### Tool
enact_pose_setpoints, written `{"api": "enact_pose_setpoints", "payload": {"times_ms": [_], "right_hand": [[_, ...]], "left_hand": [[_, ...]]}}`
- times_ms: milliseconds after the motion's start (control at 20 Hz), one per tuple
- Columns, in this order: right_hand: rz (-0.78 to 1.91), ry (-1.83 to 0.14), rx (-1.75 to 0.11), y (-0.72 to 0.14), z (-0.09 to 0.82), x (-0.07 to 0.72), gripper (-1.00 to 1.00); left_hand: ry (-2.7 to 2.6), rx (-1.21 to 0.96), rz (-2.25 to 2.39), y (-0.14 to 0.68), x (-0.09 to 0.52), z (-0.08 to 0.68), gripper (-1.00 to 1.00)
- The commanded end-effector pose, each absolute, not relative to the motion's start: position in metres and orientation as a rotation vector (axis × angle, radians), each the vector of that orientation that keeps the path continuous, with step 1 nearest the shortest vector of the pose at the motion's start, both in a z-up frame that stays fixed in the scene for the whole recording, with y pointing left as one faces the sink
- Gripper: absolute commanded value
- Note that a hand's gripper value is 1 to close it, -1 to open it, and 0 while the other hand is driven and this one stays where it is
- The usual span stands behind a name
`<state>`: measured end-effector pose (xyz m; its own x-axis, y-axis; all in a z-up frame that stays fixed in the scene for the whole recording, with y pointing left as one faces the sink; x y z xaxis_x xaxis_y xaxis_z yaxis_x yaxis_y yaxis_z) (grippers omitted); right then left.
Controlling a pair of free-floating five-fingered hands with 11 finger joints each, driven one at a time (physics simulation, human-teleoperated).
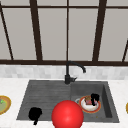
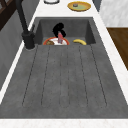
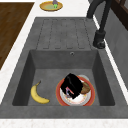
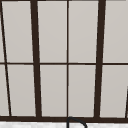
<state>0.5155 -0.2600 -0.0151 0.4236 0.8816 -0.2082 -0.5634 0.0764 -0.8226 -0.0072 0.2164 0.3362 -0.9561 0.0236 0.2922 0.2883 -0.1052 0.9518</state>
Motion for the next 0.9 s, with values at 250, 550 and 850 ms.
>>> {"api": "enact_pose_setpoints", "payload": {"times_ms": [250,550,850], "right_hand": [[1.059,-0.35,-0.923,-0.283,0.037,0.496,1.0],[1.076,-0.349,-0.93,-0.293,0.084,0.487,1.0],[1.08,-0.335,-0.91,-0.299,0.128,0.478,1.0]], "left_hand": [[-1.971,-0.35,-2.182,0.216,-0.007,0.336,0.0],[-1.971,-0.35,-2.182,0.216,-0.007,0.336,0.0],[-1.971,-0.35,-2.182,0.216,-0.007,0.336,0.0]]}}
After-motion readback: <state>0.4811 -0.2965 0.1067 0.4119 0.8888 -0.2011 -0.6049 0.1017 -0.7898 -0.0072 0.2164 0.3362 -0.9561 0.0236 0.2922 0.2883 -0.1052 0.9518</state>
